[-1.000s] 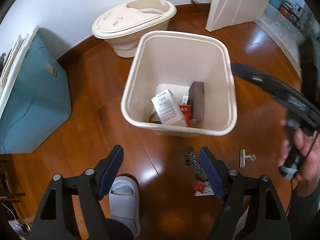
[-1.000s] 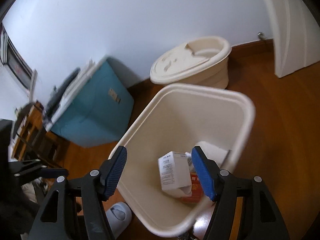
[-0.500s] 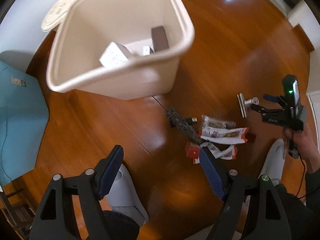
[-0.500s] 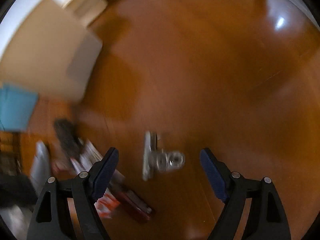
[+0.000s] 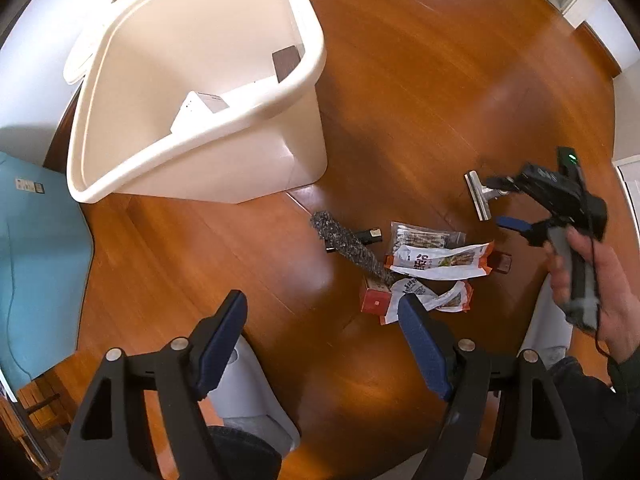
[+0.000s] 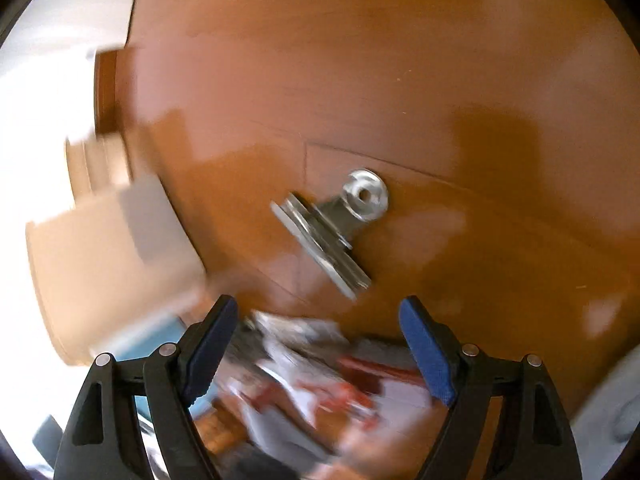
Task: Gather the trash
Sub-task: 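Grasp the metal binder clip from the floor with the right tool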
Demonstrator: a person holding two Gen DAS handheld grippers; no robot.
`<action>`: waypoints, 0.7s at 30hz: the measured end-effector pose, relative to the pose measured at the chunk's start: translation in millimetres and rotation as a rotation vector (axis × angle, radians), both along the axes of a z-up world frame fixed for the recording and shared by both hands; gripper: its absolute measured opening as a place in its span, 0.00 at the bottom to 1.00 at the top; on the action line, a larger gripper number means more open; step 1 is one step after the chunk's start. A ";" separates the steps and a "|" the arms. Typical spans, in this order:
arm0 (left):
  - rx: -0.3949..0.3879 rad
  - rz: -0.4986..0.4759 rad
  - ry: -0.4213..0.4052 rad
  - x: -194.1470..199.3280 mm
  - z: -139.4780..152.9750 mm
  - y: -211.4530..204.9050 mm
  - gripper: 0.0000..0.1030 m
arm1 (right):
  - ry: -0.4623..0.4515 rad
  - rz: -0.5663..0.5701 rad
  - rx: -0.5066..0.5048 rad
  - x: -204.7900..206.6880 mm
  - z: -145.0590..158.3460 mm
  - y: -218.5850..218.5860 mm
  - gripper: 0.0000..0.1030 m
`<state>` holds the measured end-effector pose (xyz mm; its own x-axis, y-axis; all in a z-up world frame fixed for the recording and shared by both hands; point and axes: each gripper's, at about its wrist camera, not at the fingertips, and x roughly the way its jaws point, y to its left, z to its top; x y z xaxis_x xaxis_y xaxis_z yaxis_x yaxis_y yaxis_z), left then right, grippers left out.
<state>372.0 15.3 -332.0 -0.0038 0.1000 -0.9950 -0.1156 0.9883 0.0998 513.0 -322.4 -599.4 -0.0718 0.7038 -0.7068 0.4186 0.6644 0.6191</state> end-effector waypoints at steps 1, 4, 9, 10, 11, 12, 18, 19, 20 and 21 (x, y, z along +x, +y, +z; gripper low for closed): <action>-0.002 0.002 0.002 -0.6 -0.9 0.6 0.75 | 0.023 -0.017 0.004 4.0 -5.5 4.4 0.82; -0.006 0.004 0.006 -2.9 -2.2 3.6 0.75 | -0.003 -0.075 -0.093 14.2 -4.2 5.2 0.81; -0.011 0.005 0.021 -8.9 -6.2 9.9 0.75 | -0.073 -0.089 -0.212 22.5 8.4 0.7 0.66; -0.011 0.008 0.025 -10.3 -7.3 11.2 0.75 | -0.077 -0.094 -0.216 15.5 2.8 4.7 0.65; -0.011 0.008 0.026 -11.5 -8.0 12.0 0.75 | -0.081 -0.091 -0.216 15.0 1.9 5.8 0.59; -0.009 0.009 0.025 -12.3 -7.6 12.9 0.75 | -0.081 -0.094 -0.211 14.0 0.9 12.9 0.54; -0.009 0.011 0.015 -12.5 -6.2 14.7 0.75 | -0.108 -0.093 -0.208 8.9 -1.4 28.9 0.40; -0.008 0.010 0.018 -13.0 -7.3 14.6 0.75 | -0.118 -0.093 -0.200 7.8 0.0 27.0 0.36; -0.007 0.008 0.024 -13.5 -8.9 14.5 0.75 | -0.133 -0.094 -0.202 9.7 0.5 25.4 0.34; -0.004 0.006 0.032 -14.1 -11.4 14.4 0.75 | -0.143 -0.095 -0.199 11.0 0.9 22.8 0.34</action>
